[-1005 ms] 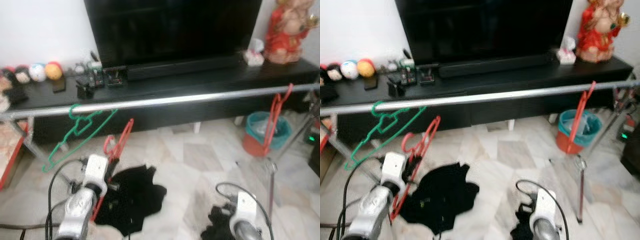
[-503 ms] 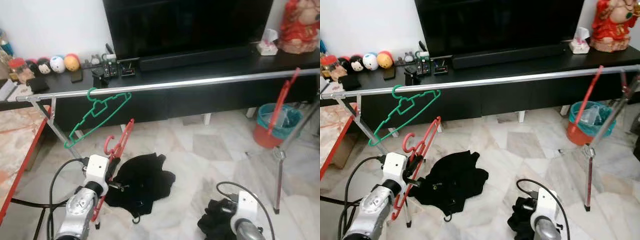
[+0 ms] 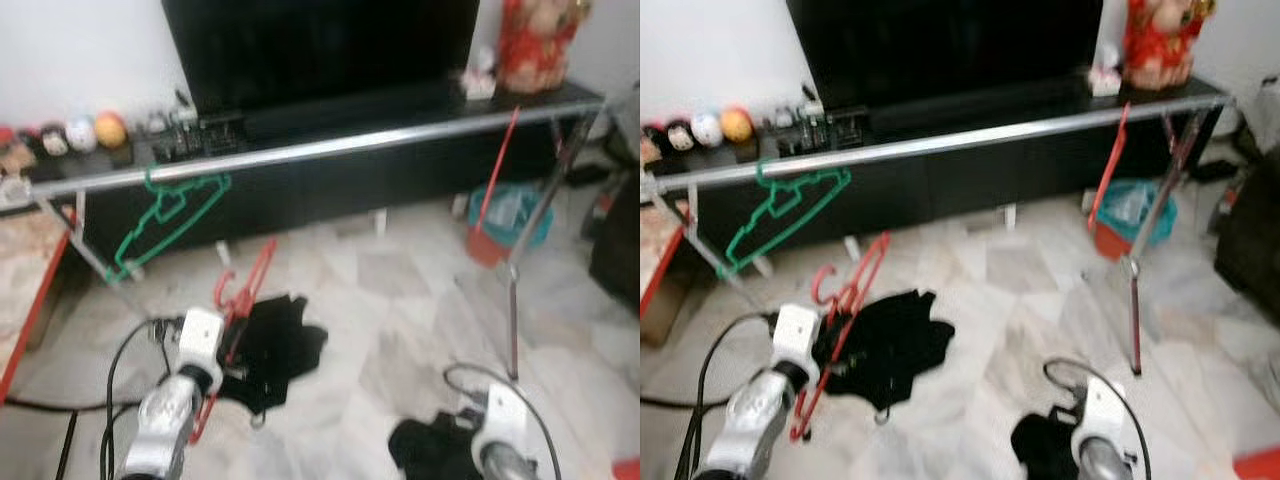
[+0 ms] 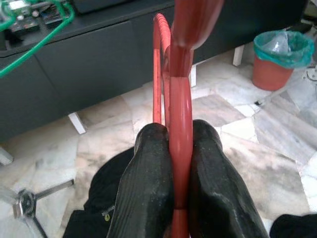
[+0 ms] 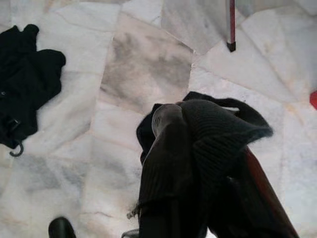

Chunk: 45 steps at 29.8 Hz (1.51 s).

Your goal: Hang hanger

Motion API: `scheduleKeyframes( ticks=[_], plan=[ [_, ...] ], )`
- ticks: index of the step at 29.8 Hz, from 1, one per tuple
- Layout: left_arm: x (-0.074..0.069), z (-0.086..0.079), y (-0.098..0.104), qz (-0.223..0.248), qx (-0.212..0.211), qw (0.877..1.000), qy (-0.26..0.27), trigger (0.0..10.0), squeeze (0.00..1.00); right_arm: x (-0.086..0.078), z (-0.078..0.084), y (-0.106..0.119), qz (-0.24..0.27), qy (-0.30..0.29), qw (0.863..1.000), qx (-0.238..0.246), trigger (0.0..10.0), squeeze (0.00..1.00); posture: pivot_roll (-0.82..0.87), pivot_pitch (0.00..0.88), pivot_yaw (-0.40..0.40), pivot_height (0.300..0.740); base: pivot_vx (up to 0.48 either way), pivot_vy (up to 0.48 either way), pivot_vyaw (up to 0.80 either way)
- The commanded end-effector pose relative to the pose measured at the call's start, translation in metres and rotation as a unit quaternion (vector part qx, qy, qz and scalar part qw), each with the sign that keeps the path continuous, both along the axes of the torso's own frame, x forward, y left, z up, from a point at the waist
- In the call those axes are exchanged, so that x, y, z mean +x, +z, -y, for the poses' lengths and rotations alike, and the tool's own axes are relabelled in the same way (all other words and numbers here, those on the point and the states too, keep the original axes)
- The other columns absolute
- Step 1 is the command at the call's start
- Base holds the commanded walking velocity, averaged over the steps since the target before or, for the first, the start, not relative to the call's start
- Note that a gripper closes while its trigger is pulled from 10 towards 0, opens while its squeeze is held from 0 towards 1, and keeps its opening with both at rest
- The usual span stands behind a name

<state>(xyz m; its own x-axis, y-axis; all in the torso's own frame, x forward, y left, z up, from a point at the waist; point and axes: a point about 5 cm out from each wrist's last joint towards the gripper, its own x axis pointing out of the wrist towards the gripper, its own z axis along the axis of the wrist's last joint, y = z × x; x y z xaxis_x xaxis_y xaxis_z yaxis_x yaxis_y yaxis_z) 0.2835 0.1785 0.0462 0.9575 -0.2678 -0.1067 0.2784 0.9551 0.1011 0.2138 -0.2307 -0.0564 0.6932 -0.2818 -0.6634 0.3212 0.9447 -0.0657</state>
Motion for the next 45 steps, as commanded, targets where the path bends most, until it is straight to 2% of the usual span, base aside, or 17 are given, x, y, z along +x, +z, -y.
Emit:
scheduleKeyframes(
  ticks=[1, 9, 15, 19, 22, 26, 28, 33, 38, 40, 45],
  plan=[
    [-0.002, -0.006, -0.001, -0.007, 0.003, 1.0, 0.005, 10.0, 0.0, 0.008, -0.004, 0.004, 0.013, 0.003, 1.0, 0.005, 10.0, 0.0, -0.02, 0.0, 0.051, 0.74, -0.247, 0.0, 0.0],
    [-0.002, -0.006, -0.001, -0.007, 0.001, 1.0, 0.005, 10.0, 0.0, 0.014, -0.001, 0.009, 0.022, 0.008, 1.0, 0.0, 10.0, 0.0, -0.02, 0.0, 0.049, 0.74, -0.248, 0.0, 0.0],
    [-0.001, -0.004, -0.001, -0.016, -0.005, 1.0, -0.011, 10.0, 0.0, 0.031, 0.004, 0.022, 0.045, 0.028, 0.999, -0.008, 10.0, 0.0, -0.02, 0.0, 0.046, 0.74, -0.123, 0.0, 0.0],
    [0.0, 0.0, 0.0, -0.026, -0.004, 0.999, -0.046, 10.0, 0.0, 0.04, 0.005, 0.029, 0.055, 0.054, 0.997, -0.018, 10.0, 0.0, -0.02, 0.0, 0.045, 0.74, 0.0, 0.0, 0.0],
    [0.003, 0.005, 0.006, -0.032, -0.005, 0.996, -0.089, 10.0, 0.0, 0.049, 0.007, 0.037, 0.058, 0.102, 0.992, -0.037, 10.0, 0.0, -0.02, 0.0, 0.044, 0.74, 0.0, 0.0, 0.0],
    [0.005, 0.007, 0.009, -0.035, -0.004, 0.994, -0.108, 10.0, 0.0, 0.052, 0.008, 0.04, 0.055, 0.123, 0.99, -0.045, 10.0, 0.0, -0.02, 0.0, 0.043, 0.74, 0.0, 0.0, 0.0],
    [0.006, 0.016, 0.016, -0.039, 0.01, 0.985, -0.17, 10.0, 0.0, 0.058, 0.012, 0.047, 0.056, 0.173, 0.982, -0.059, 10.0, 0.0, -0.02, 0.0, 0.043, 0.74, 0.0, 0.0, 0.0],
    [0.005, 0.025, 0.022, -0.055, 0.029, 0.967, -0.248, 10.0, 0.0, 0.064, 0.016, 0.055, 0.04, 0.249, 0.964, -0.085, 10.0, 0.0, -0.03, 0.0, 0.042, 0.74, 0.0, 0.0, 0.0],
    [0.002, 0.037, 0.027, -0.072, 0.066, 0.935, -0.341, 10.0, 0.0, 0.072, 0.02, 0.067, 0.041, 0.314, 0.943, -0.102, 10.0, 0.0, -0.03, 0.0, 0.041, 0.74, 0.0, 0.0, 0.0],
    [0.001, 0.042, 0.029, -0.088, 0.076, 0.918, -0.378, 10.0, 0.0, 0.076, 0.019, 0.072, 0.043, 0.34, 0.933, -0.109, 10.0, 0.0, -0.04, 0.0, 0.04, 0.74, 0.0, 0.0, 0.0],
    [0.0, 0.047, 0.03, -0.118, 0.106, 0.889, -0.43, 10.0, 0.0, 0.084, 0.016, 0.083, 0.056, 0.385, 0.913, -0.122, 10.0, 0.0, -0.04, 0.0, 0.041, 0.74, 0.0, 0.0, 0.0]
  ],
)
